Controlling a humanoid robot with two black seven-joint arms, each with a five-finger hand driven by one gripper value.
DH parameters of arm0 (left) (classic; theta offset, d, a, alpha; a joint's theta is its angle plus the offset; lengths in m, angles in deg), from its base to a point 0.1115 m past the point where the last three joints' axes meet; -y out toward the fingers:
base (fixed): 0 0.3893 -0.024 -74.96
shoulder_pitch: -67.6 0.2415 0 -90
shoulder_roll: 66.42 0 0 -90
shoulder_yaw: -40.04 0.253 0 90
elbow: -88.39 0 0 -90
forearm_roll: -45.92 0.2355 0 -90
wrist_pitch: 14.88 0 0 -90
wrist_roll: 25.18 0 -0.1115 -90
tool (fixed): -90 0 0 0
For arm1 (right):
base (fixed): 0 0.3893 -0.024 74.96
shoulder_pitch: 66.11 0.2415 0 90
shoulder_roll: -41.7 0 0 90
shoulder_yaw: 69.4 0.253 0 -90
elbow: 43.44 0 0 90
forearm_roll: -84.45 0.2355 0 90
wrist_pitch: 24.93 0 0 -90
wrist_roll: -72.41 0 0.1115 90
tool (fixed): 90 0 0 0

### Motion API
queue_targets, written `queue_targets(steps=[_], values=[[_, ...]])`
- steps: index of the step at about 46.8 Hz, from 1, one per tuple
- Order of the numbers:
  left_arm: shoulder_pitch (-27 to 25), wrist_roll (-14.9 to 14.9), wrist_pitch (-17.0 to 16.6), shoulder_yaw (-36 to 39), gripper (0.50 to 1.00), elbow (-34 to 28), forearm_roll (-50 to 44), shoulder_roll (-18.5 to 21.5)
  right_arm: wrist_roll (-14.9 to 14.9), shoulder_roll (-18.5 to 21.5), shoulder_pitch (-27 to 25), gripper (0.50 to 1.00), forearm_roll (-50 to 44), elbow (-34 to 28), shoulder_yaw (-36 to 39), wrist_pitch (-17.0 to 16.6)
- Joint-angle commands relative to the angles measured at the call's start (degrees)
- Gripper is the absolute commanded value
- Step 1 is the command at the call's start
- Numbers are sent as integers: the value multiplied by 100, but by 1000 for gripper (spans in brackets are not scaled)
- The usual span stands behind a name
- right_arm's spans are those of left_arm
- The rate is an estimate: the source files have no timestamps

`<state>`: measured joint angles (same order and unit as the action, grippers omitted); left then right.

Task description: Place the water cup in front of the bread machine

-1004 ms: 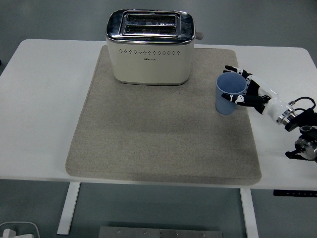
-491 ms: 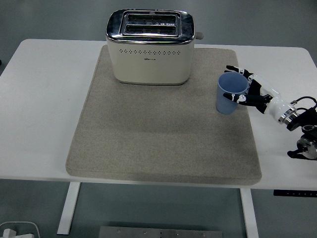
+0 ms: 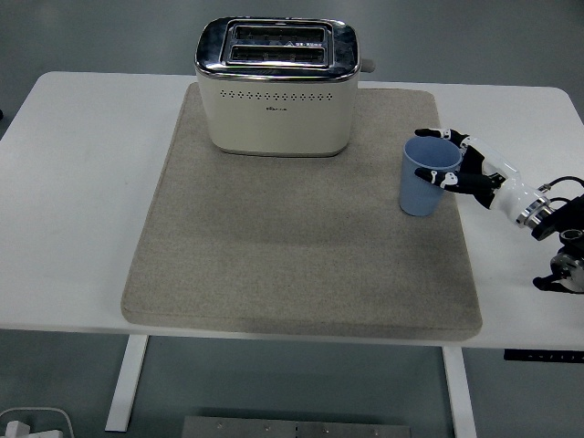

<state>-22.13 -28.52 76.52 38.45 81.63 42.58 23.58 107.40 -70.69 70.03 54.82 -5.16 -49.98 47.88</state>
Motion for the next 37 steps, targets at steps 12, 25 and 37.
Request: queue_targets(steps=[12,25,37], values=[[0,0,-8,1,1000,0,0,0,1,95,133,592,27,22,194,-4],[0,0,1,-8,1000,0,0,0,1,569,441,607,-16,4,194,58],[0,0,1,-8,1000,0,0,0,1,1114,511,617,-271,4,159,295]])
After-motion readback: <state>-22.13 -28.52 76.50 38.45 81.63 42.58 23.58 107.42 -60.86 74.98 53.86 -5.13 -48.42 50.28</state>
